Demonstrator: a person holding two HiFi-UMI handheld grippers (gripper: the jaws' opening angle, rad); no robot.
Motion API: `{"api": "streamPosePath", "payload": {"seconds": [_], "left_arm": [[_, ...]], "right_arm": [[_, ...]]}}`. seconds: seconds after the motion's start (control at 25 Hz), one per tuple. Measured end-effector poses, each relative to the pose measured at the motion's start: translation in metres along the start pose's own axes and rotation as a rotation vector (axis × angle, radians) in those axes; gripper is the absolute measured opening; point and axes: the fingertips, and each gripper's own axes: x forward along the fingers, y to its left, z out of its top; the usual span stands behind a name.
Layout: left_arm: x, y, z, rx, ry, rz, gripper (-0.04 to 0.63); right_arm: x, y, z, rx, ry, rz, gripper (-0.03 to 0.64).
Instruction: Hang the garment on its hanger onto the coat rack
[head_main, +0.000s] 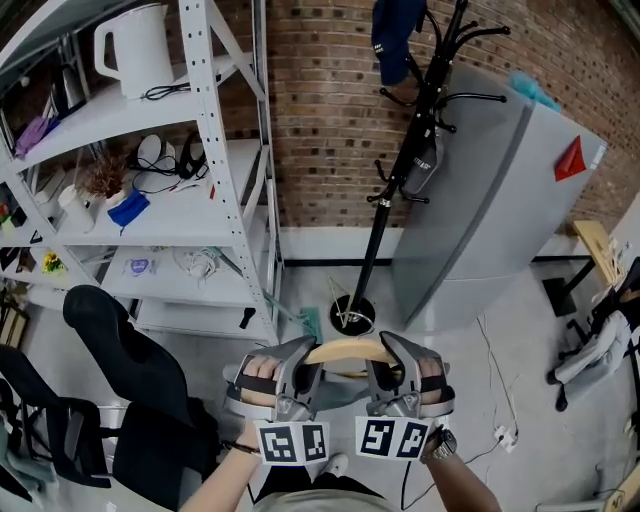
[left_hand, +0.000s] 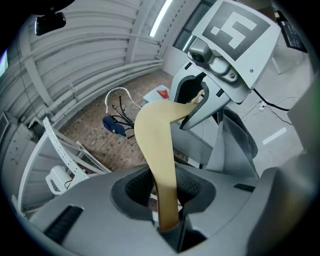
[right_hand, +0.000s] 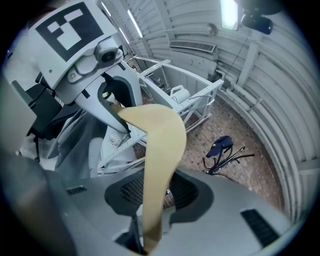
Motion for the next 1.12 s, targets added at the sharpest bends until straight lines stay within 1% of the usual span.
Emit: {"api": "streamPosePath", "payload": {"seconds": [0.16,0.36,0.48,0.6,0.8,0.88,1.0,1.12], "left_arm": [[0.036,0.005,-0.005,-0.010,-0.051,-0.039,0.100],[0.084,0.013,-0.011,0.000,-0.120,-0.100,0.100],[0.107,0.022,-0.016,0.013,-0.162,-0.118,0.100],[0.124,0.031,-0.022,0.020,-0.199,-0.132,0.100],[0.142,0.044,-0.022,0.037,-0.269,-0.149,0.100],[0.147,0.046,-0.021,0.045,-0.284,-0.151,0.100],[0.157,0.040,-0.022,0.047,-0.289,-0.178,0.100],[0.173,0.041,-0.023,0.048,-0.288,-0.187,0.100]], "right_arm": [[0.029,-0.009,-0.013,0.000,0.073,-0.025,0.123],[0.066,-0.023,-0.030,0.016,0.161,-0.065,0.123],[0.085,-0.030,-0.033,0.027,0.198,-0.104,0.123],[0.103,-0.034,-0.031,0.028,0.231,-0.121,0.123],[0.115,-0.043,-0.029,0.037,0.281,-0.170,0.123],[0.118,-0.046,-0.032,0.042,0.299,-0.183,0.123],[0.124,-0.044,-0.041,0.050,0.324,-0.176,0.123],[0.137,-0.047,-0.047,0.057,0.325,-0.172,0.123]]}}
